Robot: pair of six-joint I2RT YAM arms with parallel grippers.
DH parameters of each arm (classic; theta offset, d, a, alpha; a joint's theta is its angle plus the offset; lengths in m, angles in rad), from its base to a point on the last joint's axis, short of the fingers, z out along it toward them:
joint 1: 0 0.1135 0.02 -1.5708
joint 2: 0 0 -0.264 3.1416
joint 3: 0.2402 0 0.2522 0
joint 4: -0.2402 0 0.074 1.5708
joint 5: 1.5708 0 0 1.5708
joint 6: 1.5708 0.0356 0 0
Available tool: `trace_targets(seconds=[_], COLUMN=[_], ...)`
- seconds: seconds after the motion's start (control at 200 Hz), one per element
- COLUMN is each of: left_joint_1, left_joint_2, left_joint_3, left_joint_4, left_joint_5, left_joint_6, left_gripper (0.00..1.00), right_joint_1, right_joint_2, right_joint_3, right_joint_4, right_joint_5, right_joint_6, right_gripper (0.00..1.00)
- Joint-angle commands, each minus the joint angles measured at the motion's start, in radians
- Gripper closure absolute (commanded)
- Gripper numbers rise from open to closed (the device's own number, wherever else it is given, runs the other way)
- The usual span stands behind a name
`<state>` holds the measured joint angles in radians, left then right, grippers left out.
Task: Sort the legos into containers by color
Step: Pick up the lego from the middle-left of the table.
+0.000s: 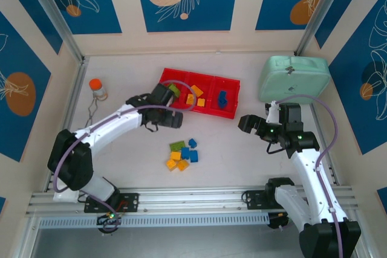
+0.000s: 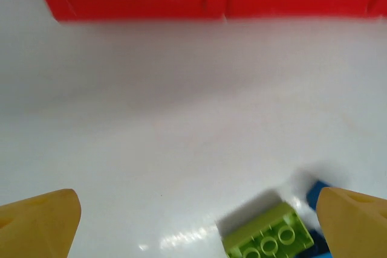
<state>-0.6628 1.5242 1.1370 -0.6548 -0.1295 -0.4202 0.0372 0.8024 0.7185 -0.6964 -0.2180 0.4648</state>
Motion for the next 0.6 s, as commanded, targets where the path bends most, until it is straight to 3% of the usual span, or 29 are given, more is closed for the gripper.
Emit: trace_targets(seconds=[0.0,0.285,0.595], left_joint_1=[-0.049,-0.159,-0.193], left_joint_2=[-0.012,0.119,0.196], left_joint_3=[-0.038,-0.038,-0.028], left_joint_4=[-0.011,-0.078,-0.042], left_joint_5=[0.027,-0.025,0.008], left_joint_6=[-0.075,-0.183,-0.271], left_gripper=[0.01,0.01,0.02], right_joint_1=[0.007,0.02,0.028], right_joint_2=[0.001,-0.002,-0.005], right_joint_3=[-0.011,-0.01,-0.009], right_joint_4=[0.002,-0.003,-0.003], right_joint_5=[-0.029,-0.024,-0.025], right_joint_6=[0.006,0.009,0.009], right_gripper=[0.01,0.01,0.01])
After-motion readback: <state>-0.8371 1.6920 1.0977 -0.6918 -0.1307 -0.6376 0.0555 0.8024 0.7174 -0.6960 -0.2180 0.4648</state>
